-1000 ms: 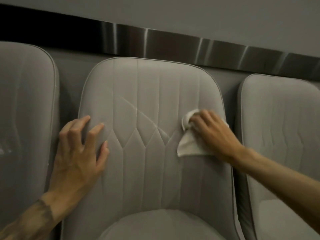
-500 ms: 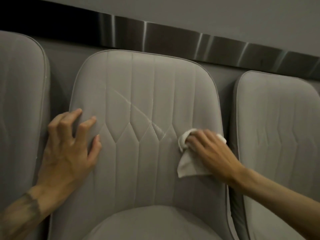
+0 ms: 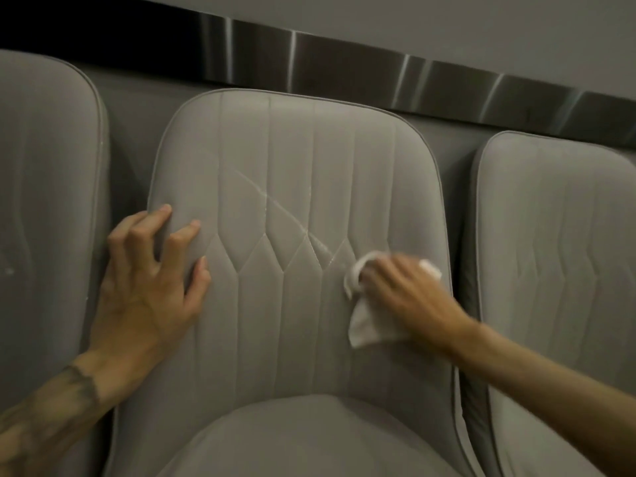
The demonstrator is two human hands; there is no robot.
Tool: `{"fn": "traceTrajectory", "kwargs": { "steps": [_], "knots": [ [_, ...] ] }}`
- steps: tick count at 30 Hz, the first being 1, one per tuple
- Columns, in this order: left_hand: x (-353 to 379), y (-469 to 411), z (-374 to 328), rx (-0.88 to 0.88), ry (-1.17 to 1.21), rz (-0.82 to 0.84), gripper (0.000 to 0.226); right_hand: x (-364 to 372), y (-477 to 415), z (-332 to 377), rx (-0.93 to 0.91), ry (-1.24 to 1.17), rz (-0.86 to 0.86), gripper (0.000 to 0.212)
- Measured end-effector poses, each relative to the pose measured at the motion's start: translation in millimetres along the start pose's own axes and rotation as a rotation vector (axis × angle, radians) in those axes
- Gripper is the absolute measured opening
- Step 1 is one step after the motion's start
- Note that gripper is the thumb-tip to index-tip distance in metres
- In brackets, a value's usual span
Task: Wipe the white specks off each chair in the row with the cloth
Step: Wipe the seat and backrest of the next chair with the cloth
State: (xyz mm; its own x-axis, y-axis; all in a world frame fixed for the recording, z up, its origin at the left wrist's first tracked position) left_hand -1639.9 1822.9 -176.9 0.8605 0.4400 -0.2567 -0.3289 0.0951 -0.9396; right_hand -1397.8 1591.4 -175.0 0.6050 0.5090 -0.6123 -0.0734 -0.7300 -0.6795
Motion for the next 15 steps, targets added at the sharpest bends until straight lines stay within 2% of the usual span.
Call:
{"fn": "traceTrajectory", "kwargs": {
  "steps": [2, 4, 5, 7, 9, 11, 12, 15],
  "knots": [
    [0, 0, 0, -0.005, 0.004, 0.004, 0.044, -25, -42, -21, 0.165, 0.004, -0.168, 0.034],
    [0, 0, 1, -0.005, 0.000, 0.001, 0.044, -28, -55, -26, 0.303, 0.000, -0.218, 0.026],
    [0, 0, 0, -0.002, -0.001, 0.002, 0.044, -19, -45, -20, 0.314, -0.015, -0.223, 0.027],
    [0, 1, 0, 0.003, -0.004, 0.002, 0.045, 7, -4, 7, 0.174, -0.034, -0.149, 0.038],
    [1, 0, 1, 0.009, -0.019, 0.009, 0.045, 31, 50, 37, -0.080, -0.006, 0.012, 0.055],
    [1, 1, 1, 0.010, -0.027, 0.010, 0.045, 39, 77, 47, -0.196, 0.031, 0.179, 0.068],
    [1, 1, 1, 0.007, -0.022, 0.008, 0.045, 34, 72, 42, -0.180, 0.015, 0.180, 0.068],
    [0, 0, 2, 0.006, -0.009, 0.008, 0.045, 3, 13, 12, 0.045, -0.007, -0.062, 0.056]
  ]
}}
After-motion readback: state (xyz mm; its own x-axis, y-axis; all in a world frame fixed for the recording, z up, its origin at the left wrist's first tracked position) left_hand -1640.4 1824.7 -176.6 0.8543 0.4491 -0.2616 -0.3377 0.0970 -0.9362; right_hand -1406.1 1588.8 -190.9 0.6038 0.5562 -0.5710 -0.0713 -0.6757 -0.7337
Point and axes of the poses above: each hand's wrist, its own y-axis away from the middle knuckle, its own x-axis out of the palm, z = x × y, the point moved 4 cm from there along -y, towards the middle knuckle, and after that the axes turned 15 degrees about x, right-handed, at the moved point
